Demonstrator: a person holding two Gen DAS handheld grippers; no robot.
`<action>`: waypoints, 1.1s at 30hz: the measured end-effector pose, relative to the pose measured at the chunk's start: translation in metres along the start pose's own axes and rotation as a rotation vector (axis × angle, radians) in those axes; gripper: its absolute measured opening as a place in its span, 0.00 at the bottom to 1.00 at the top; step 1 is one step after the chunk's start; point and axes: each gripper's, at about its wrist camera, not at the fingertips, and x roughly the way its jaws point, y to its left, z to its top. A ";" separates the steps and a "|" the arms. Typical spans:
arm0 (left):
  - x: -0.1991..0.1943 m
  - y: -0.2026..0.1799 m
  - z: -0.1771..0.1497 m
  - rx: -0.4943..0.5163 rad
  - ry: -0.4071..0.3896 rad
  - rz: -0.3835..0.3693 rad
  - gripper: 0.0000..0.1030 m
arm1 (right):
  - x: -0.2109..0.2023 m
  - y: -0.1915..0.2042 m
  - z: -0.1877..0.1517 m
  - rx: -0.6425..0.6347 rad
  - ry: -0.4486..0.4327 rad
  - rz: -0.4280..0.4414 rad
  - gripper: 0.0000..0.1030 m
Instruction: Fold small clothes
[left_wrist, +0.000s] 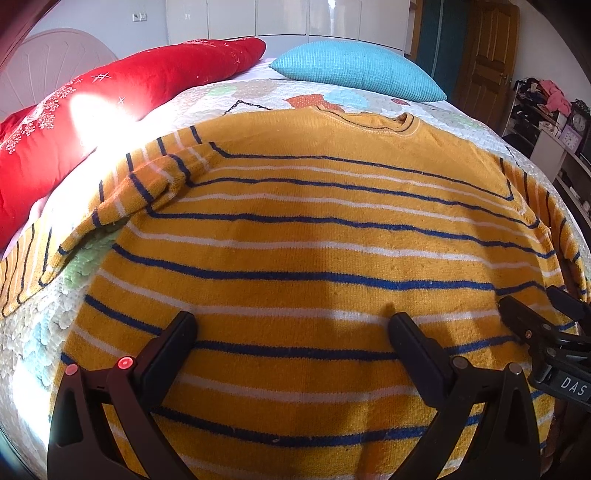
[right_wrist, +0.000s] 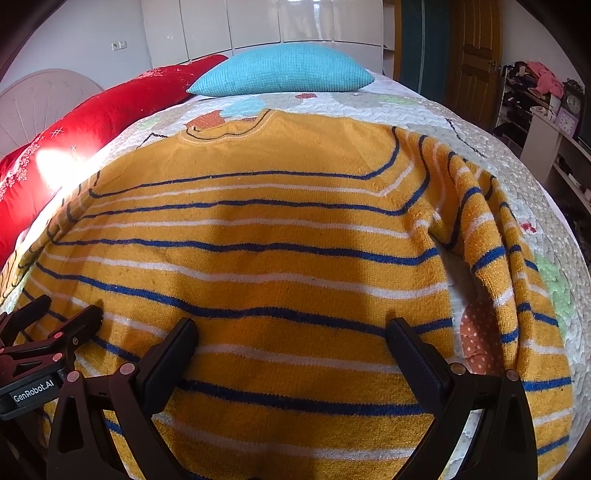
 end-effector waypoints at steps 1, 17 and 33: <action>0.000 0.000 0.000 0.000 0.000 0.000 1.00 | 0.000 0.000 0.000 -0.001 0.005 -0.004 1.00; 0.000 0.000 0.000 0.001 -0.001 -0.001 1.00 | -0.003 0.001 0.000 0.000 -0.003 -0.014 1.00; 0.000 0.000 0.000 0.001 -0.001 0.000 1.00 | -0.004 0.002 -0.001 -0.014 -0.005 -0.035 1.00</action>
